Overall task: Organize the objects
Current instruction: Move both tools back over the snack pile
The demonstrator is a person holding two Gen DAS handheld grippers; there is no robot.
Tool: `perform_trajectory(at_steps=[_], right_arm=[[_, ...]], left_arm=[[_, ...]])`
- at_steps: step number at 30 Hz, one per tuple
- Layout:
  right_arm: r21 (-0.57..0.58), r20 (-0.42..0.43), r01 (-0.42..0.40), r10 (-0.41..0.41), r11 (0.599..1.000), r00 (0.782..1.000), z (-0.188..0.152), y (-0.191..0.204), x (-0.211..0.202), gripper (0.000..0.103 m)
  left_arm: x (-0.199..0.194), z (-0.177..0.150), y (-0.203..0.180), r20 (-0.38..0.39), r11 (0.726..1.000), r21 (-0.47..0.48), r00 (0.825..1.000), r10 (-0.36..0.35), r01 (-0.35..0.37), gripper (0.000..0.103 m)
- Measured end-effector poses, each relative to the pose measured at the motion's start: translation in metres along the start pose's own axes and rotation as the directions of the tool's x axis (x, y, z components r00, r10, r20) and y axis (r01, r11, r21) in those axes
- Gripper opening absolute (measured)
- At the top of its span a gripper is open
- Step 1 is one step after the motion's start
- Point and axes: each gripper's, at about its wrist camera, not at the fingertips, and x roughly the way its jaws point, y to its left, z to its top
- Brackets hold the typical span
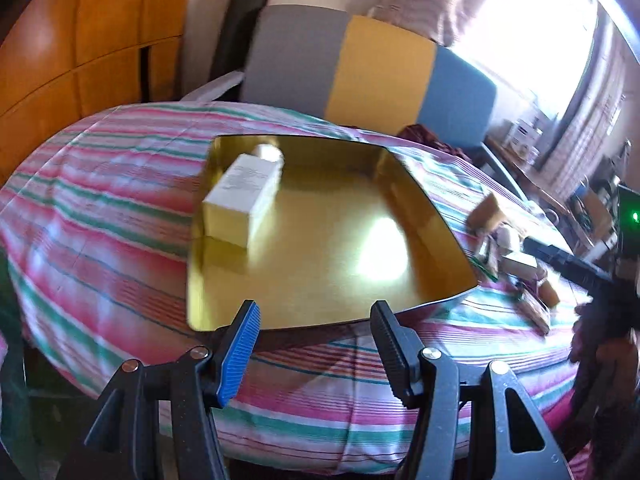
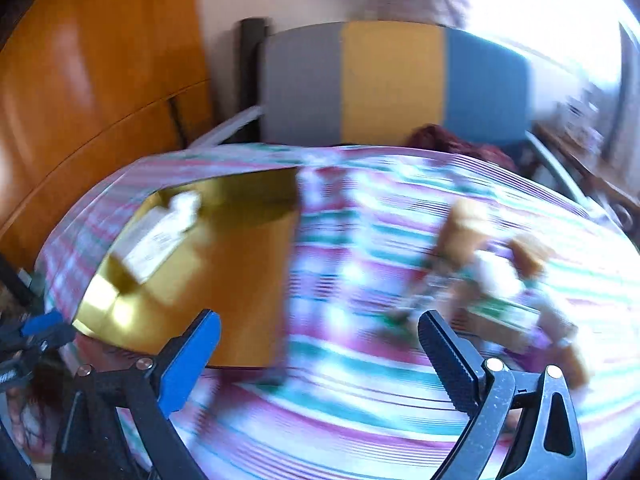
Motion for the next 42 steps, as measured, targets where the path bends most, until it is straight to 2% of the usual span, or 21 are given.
perform_trajectory(at_steps=[3, 6, 10, 12, 14, 15, 16, 18, 20, 26, 32, 35, 38, 42], right_arm=[[0.094, 0.018, 0.088, -0.09, 0.992, 0.996, 0.005, -0.055, -0.016, 0.103], [0.206, 0.023, 0.169, -0.177, 0.964, 0.984, 0.006, -0.114, -0.033, 0.103], [0.351, 0.004, 0.283, -0.303, 0.893, 0.953, -0.005, -0.188, -0.046, 0.103], [0.417, -0.01, 0.315, -0.342, 0.853, 0.94, -0.016, -0.215, -0.049, 0.103], [0.535, -0.041, 0.3, -0.331, 0.789, 0.943, -0.032, -0.24, -0.051, 0.103], [0.62, -0.033, 0.235, -0.275, 0.748, 0.961, -0.039, -0.256, -0.053, 0.103], [0.655, -0.008, 0.199, -0.257, 0.729, 0.966, -0.042, -0.262, -0.055, 0.103], [0.688, -0.001, 0.192, -0.263, 0.7, 0.965, -0.045, -0.272, -0.059, 0.103], [0.7, 0.011, 0.167, -0.244, 0.695, 0.97, -0.047, -0.272, -0.061, 0.103], [0.687, 0.006, 0.142, -0.201, 0.712, 0.98, -0.044, -0.264, -0.053, 0.103], [0.692, -0.005, 0.105, -0.141, 0.714, 0.99, -0.046, -0.265, -0.041, 0.103], [0.691, -0.005, 0.092, -0.122, 0.717, 0.993, -0.046, -0.264, -0.039, 0.103], [0.685, -0.009, 0.085, -0.108, 0.723, 0.994, -0.045, -0.263, -0.037, 0.103], [0.677, -0.015, 0.077, -0.09, 0.732, 0.996, -0.044, -0.261, -0.034, 0.103]], left_arm=[[0.002, 0.003, -0.016, 0.0, 0.999, 0.038, 0.999, -0.033, 0.033, 0.058], [0.008, 0.006, -0.036, -0.019, 0.995, 0.084, 0.998, -0.059, 0.06, 0.058], [0.016, 0.012, -0.062, -0.042, 0.986, 0.141, 0.995, -0.085, 0.09, 0.058], [0.02, 0.014, -0.08, -0.054, 0.978, 0.179, 0.993, -0.102, 0.11, 0.058], [0.024, 0.014, -0.095, -0.065, 0.97, 0.208, 0.991, -0.115, 0.126, 0.058], [0.027, 0.014, -0.105, -0.074, 0.964, 0.228, 0.989, -0.124, 0.138, 0.058], [0.03, 0.013, -0.113, -0.081, 0.958, 0.244, 0.988, -0.132, 0.148, 0.058], [0.036, 0.013, -0.132, -0.095, 0.944, 0.282, 0.984, -0.148, 0.169, 0.058], [0.042, 0.011, -0.151, -0.108, 0.927, 0.324, 0.981, -0.162, 0.189, 0.058], [0.061, 0.011, -0.191, -0.131, 0.884, 0.416, 0.976, -0.173, 0.212, 0.058], [0.088, 0.023, -0.219, -0.154, 0.867, 0.452, 0.976, -0.157, 0.211, 0.058], [0.109, 0.033, -0.232, -0.202, 0.866, 0.444, 0.967, -0.152, 0.229, 0.058], [0.129, 0.041, -0.244, -0.237, 0.866, 0.456, 0.966, -0.106, 0.207, 0.058], [0.15, 0.048, -0.257, -0.263, 0.854, 0.475, 0.96, -0.093, 0.213, 0.058]])
